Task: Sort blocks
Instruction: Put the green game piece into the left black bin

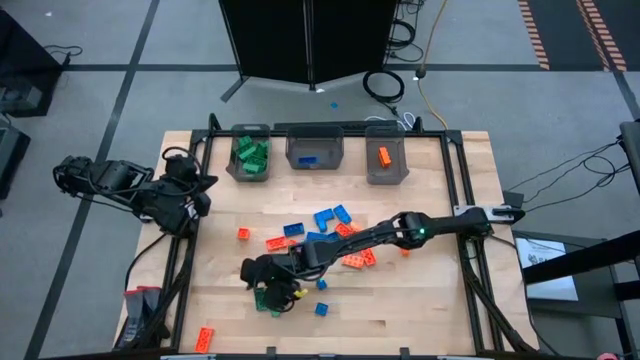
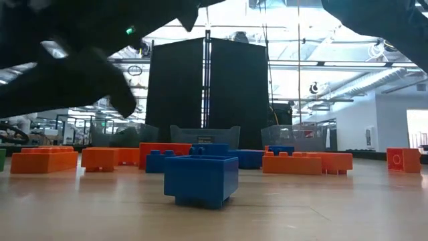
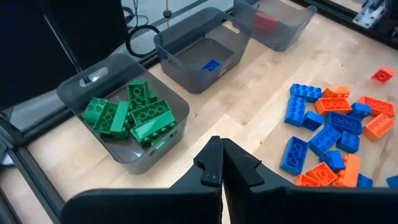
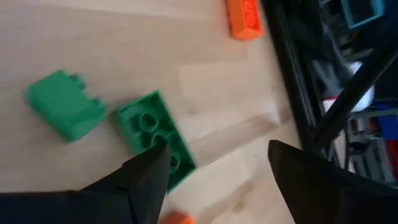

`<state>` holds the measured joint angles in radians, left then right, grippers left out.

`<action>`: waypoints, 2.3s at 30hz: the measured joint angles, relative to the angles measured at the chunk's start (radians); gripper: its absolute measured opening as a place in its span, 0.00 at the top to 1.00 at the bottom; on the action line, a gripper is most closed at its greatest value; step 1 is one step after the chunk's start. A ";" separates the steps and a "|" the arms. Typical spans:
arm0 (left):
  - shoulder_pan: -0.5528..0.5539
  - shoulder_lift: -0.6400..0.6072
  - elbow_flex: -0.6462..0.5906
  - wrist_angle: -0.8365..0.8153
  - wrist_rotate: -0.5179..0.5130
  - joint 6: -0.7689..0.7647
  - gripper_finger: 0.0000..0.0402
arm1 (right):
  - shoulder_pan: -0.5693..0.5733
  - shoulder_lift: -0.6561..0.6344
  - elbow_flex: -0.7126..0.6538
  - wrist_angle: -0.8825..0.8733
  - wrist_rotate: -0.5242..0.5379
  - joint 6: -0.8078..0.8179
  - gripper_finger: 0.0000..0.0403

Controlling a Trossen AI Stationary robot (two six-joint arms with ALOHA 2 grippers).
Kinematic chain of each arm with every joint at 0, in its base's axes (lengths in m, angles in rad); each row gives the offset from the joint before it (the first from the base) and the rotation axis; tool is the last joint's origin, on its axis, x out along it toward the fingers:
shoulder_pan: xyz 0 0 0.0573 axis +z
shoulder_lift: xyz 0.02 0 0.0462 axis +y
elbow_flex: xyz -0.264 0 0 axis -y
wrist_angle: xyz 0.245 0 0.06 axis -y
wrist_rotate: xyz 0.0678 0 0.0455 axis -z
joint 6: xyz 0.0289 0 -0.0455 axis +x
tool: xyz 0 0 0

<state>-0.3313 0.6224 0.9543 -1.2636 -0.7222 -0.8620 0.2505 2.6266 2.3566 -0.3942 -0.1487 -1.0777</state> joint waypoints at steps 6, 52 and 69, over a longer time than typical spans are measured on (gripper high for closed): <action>0.000 0.011 0.000 0.009 0.017 -0.024 1.00 | 0.010 0.024 -0.001 0.075 0.052 0.044 0.35; 0.000 0.056 0.000 0.026 0.012 0.003 1.00 | 0.026 -0.035 -0.002 -0.159 0.317 0.072 0.35; 0.000 0.056 0.000 0.027 0.014 0.002 1.00 | -0.026 -0.028 0.000 -0.123 -0.010 0.342 0.35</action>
<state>-0.3313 0.6788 0.9543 -1.2369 -0.7086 -0.8597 0.2242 2.5991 2.3569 -0.5171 -0.1585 -0.7355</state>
